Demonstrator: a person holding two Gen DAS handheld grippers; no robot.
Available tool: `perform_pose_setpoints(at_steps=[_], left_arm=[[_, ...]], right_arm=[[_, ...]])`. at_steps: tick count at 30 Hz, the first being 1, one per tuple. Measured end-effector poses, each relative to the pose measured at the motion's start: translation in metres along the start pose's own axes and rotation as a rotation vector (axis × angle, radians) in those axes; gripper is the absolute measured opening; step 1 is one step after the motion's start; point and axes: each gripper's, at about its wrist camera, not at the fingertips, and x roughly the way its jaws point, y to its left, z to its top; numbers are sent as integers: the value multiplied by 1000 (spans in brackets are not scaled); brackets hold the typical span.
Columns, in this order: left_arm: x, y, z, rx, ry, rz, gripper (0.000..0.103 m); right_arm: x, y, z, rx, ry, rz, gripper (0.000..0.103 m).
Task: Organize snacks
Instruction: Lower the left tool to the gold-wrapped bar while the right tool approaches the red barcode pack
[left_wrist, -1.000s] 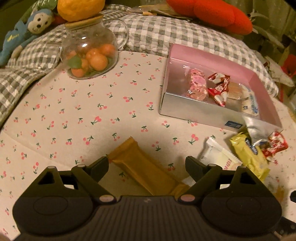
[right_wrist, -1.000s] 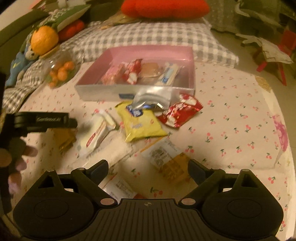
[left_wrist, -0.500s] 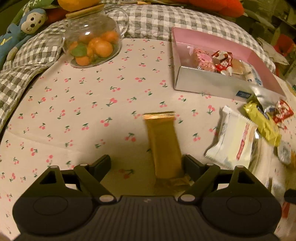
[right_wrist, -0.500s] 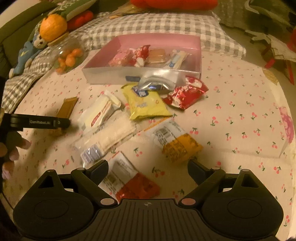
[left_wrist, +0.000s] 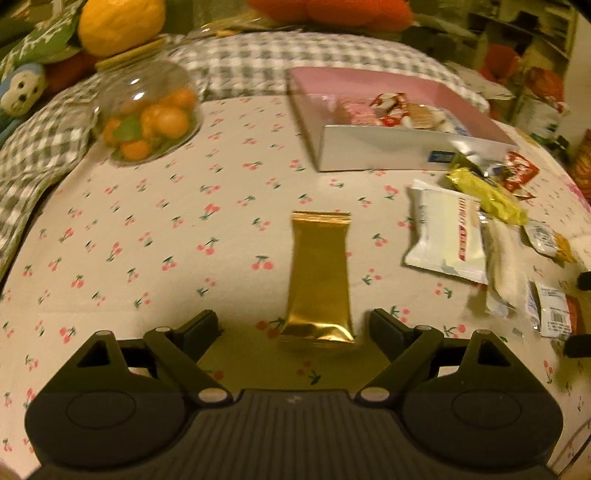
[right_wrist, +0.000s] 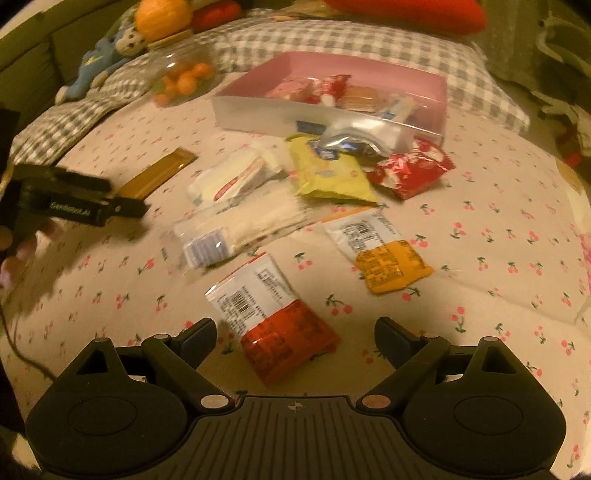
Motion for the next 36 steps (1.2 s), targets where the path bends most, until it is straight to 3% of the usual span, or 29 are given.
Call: perform_pose_setpoints(at_steps=[7,18,27,36], left_arm=[[6,-13,2,35,-21,-17,93],[10,-14,-2,47,-76,-38,99],[8,-19,1,69,-87,-66,82],[6,-16,6,50,-81,-73,65]], right_arm=[[5,6,-7,-82,-28,-7,96],[10,9,-6,-87,-68,-8,101],[11,11,-4,-107,-76,-6,99],[9,18,-4,-136,-86,7,88]])
